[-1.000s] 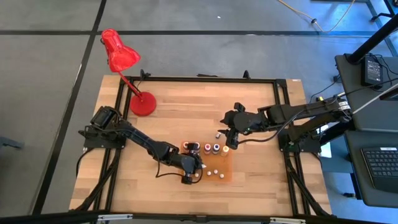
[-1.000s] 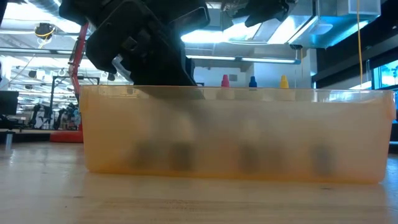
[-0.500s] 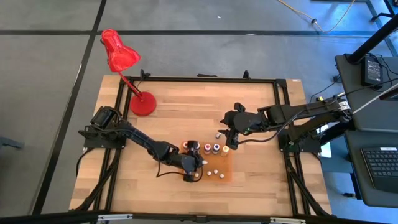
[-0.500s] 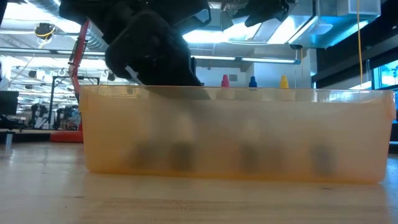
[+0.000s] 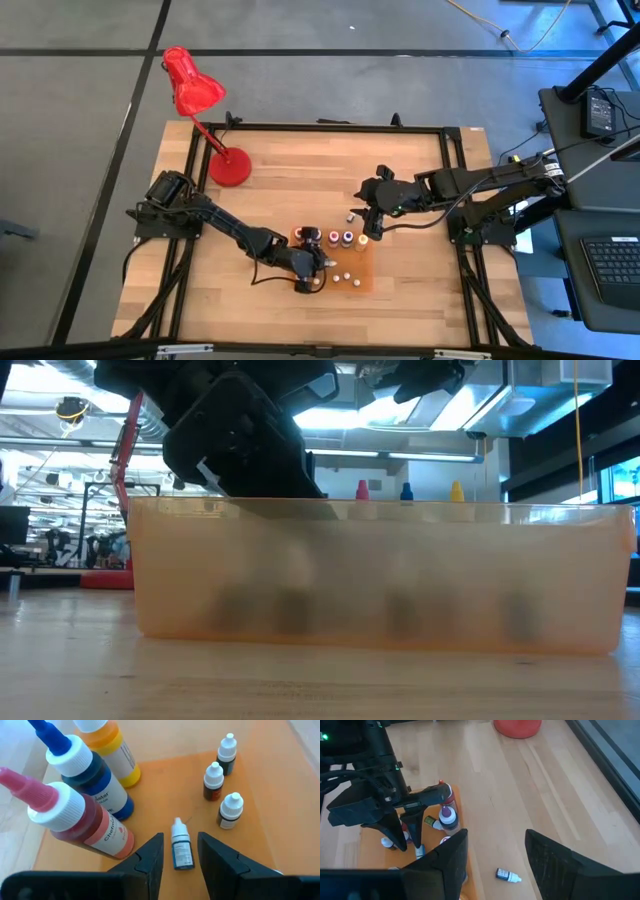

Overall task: Pick & Place food coloring
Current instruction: Put the small pink food coloring bottle into the orange bin

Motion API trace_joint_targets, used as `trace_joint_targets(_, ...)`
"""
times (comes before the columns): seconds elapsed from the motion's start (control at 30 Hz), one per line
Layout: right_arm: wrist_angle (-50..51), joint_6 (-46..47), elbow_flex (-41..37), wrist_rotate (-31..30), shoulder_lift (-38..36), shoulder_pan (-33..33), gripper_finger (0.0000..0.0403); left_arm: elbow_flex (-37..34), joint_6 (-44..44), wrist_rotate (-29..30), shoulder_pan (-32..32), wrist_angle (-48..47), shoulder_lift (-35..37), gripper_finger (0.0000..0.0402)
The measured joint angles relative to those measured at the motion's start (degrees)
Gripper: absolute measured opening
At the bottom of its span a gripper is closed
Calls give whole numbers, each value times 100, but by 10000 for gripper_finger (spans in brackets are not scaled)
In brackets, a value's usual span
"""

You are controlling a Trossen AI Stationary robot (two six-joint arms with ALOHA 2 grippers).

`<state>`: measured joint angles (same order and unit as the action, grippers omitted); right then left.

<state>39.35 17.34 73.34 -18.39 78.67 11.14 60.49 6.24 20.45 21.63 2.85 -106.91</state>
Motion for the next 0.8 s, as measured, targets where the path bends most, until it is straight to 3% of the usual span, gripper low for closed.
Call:
trace_joint_targets(0.17,0,4,0,6,2,29,198,-8,-195,-166,2,-232,188,124)
trace_joint_targets(0.33,-1,-264,-100,-136,-234,627,198,-123,-109,-243,46,-421,1203,124)
trace_joint_targets(0.5,-323,76,-1059,-1661,-857,1670,198,-1011,-7,383,291,-171,2688,121)
trace_joint_targets(0.57,-587,305,-1574,-1886,-1171,1945,198,-1545,-15,585,403,126,3357,121)
trace_joint_targets(0.67,-1306,767,-2480,-1629,-1693,2134,198,-2380,-108,459,428,703,4286,123)
trace_joint_targets(0.8,-2623,688,-3632,-1060,-2265,1948,198,-3374,35,-408,121,1350,5274,125)
